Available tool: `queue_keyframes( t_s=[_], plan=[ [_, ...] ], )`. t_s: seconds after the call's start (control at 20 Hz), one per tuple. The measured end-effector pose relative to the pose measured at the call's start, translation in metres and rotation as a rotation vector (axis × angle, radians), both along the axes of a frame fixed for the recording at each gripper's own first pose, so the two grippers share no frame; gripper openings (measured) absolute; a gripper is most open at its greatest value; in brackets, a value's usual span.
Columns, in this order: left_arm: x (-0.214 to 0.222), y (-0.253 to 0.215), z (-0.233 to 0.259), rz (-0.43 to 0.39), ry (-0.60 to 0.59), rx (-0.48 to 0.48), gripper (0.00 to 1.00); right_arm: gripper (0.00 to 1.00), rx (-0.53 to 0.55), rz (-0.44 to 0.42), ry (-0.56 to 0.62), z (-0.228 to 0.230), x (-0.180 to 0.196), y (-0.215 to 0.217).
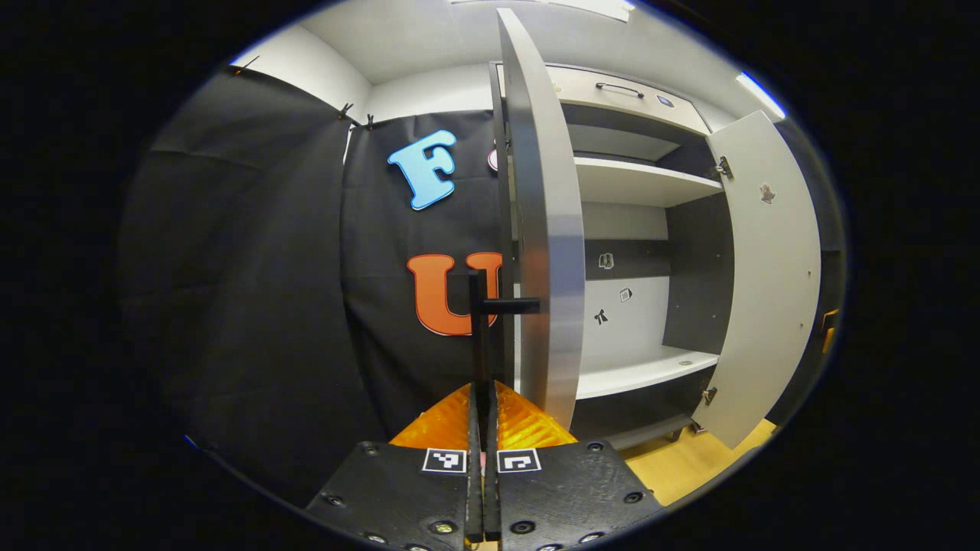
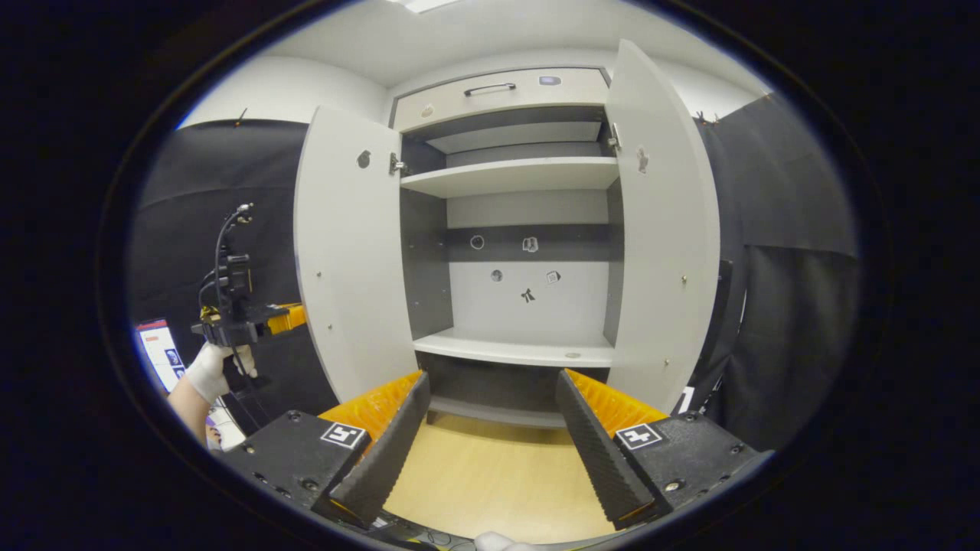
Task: Open the right door of the double-door shoe cabinet with the right hand, and open the left door with the left hand.
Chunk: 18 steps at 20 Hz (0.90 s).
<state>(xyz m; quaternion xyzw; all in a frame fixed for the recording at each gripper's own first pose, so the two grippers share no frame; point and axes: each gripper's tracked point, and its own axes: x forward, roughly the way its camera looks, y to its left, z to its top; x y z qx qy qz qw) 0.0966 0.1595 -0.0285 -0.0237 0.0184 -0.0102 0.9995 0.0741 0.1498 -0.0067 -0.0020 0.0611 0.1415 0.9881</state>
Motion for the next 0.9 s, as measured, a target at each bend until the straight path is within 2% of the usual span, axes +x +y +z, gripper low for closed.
queue_keyframes(
  t_s=[0.25, 0.35, 0.45, 0.55, 0.6, 0.65, 0.9],
  plan=[
    [-0.008, 0.008, -0.002, 0.041, 0.011, 0.055, 0.01, 1.00, 0.002, -0.004, 0.004, -0.002, -0.002, -0.003],
    [-0.012, 0.020, -0.003, 0.075, 0.005, 0.065, 0.22, 1.00, 0.001, -0.011, -0.001, 0.000, -0.001, -0.004],
    [-0.014, 0.032, -0.008, 0.104, 0.011, 0.055, 0.51, 1.00, -0.003, -0.012, -0.005, 0.001, 0.000, -0.004],
    [-0.020, 0.035, -0.014, 0.095, 0.032, 0.009, 0.80, 1.00, -0.002, -0.005, -0.007, 0.001, 0.001, -0.001],
    [-0.023, 0.038, -0.018, 0.101, 0.037, 0.004, 1.00, 1.00, -0.004, -0.002, -0.007, 0.002, 0.001, 0.000],
    [-0.025, 0.041, -0.019, 0.109, 0.043, 0.015, 0.98, 1.00, -0.004, 0.000, -0.006, 0.002, 0.002, 0.001],
    [-0.044, 0.043, -0.017, 0.115, 0.053, 0.026, 0.98, 1.00, -0.010, 0.001, -0.008, 0.002, 0.005, 0.003]
  ],
)
